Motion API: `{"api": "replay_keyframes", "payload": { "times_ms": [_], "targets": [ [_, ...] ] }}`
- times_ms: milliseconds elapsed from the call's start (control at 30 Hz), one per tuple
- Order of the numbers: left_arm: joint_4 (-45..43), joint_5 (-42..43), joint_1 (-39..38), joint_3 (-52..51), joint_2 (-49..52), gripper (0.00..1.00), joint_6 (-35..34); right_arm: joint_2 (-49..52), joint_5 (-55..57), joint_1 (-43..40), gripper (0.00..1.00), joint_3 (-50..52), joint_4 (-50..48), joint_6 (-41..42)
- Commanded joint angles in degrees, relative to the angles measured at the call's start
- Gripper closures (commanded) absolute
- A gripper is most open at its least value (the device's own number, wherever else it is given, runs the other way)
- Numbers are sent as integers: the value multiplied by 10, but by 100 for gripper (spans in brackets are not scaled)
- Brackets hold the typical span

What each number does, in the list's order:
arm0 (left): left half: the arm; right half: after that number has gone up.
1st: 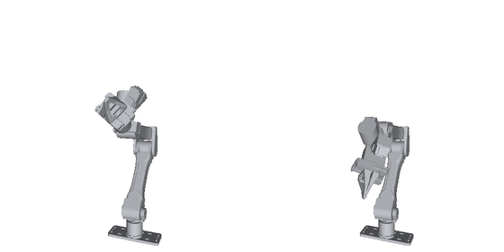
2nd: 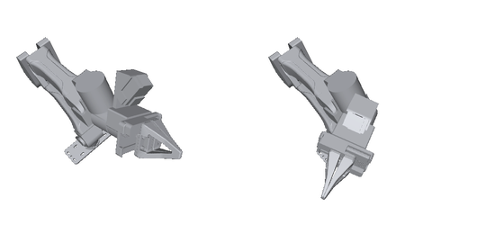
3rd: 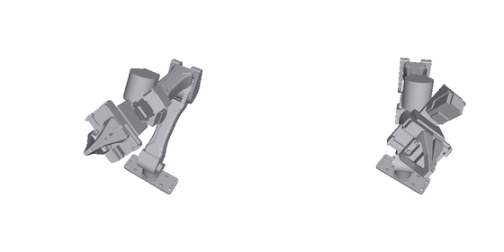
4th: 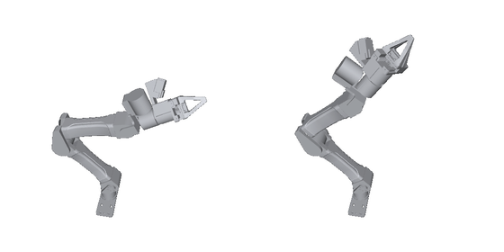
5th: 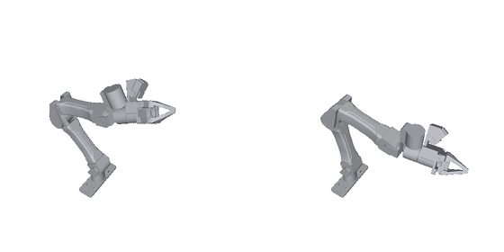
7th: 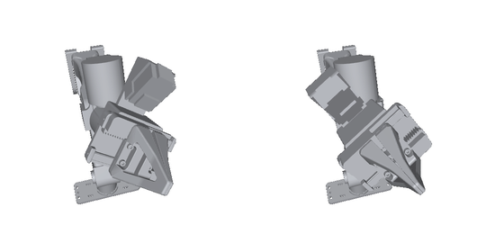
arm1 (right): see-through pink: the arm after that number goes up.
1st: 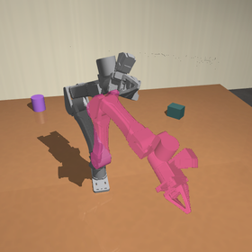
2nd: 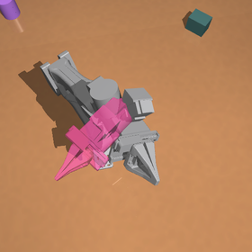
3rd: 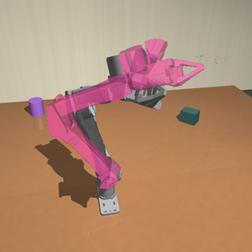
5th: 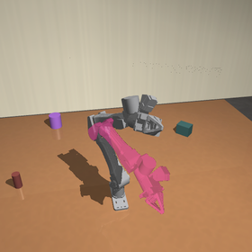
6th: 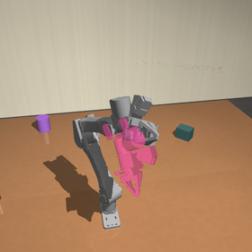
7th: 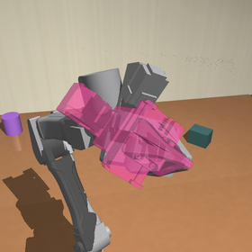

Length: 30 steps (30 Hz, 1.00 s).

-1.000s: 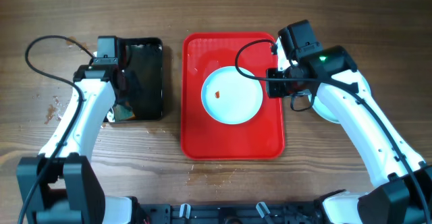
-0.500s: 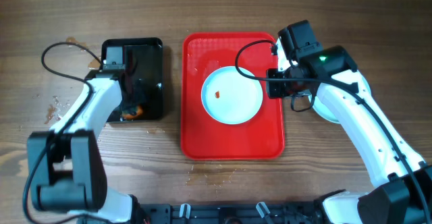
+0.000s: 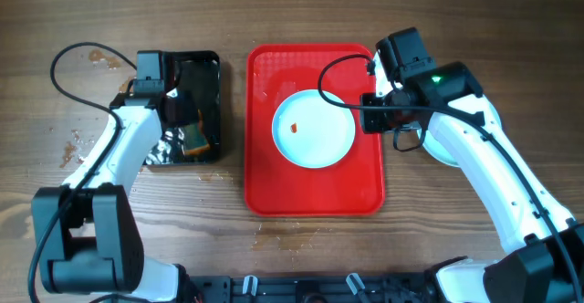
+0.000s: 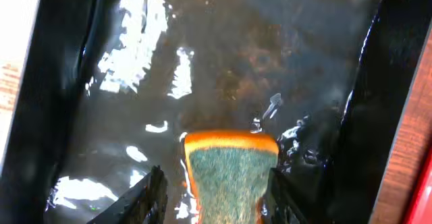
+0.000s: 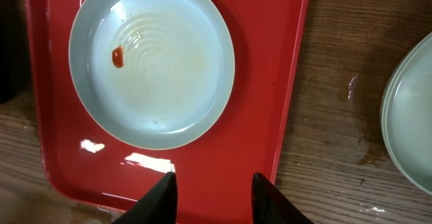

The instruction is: Clean dirty plates on tray and stack at the side

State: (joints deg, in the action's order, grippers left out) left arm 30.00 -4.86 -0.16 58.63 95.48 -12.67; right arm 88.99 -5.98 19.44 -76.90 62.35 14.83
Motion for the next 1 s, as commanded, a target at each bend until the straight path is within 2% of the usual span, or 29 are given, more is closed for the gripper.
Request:
{"api": "replay_keyframes", "payload": {
  "times_ms": [0, 100, 133, 167, 200, 300, 367, 433, 467, 600, 767, 833, 867, 900, 967],
  "targets": [
    [-4, 1, 0, 5, 44, 54, 5, -8, -18, -2, 63, 1, -1, -7],
    [-5, 40, 0, 5, 85, 51, 5, -8, -18, -2, 64, 1, -2, -7],
    [-5, 39, 0, 5, 91, 88, 5, -8, -18, -2, 63, 1, -2, -7],
    [-5, 35, 0, 5, 91, 96, 6, -8, -18, -2, 64, 1, -2, -7],
    [-1, 11, 1, 14, 77, 96, 5, -8, -18, -2, 64, 1, -2, -7],
    [13, 10, 0, 34, 31, 96, 10, -8, -18, -2, 63, 1, -1, -7],
    [28, 11, -3, 34, -3, 96, 37, -8, -18, -2, 63, 1, -3, -7],
    [56, 12, -3, 34, -7, 53, 37, -8, -18, -2, 64, 1, -3, -7],
    [90, 12, -3, 32, -2, 47, 37, -8, -18, -2, 64, 1, -3, -7],
    [106, 12, -3, 8, 3, 48, 32, -8, -18, -2, 63, 1, -3, -7],
    [-5, 36, -3, -92, 3, 55, 33, -8, -18, -2, 63, 1, -6, -7],
    [-28, 49, -3, -113, 3, 68, 33, -8, -18, -2, 63, 1, -6, -7],
    [-29, 48, -3, -113, 3, 87, 33, -8, -18, -2, 64, 1, -6, -7],
    [-30, 49, -3, -110, -1, 96, 33, -8, -18, -2, 63, 1, -6, -7],
    [-2, 49, -3, -85, -20, 96, 33, -8, -18, -2, 63, 1, -6, -7]
  ]
}}
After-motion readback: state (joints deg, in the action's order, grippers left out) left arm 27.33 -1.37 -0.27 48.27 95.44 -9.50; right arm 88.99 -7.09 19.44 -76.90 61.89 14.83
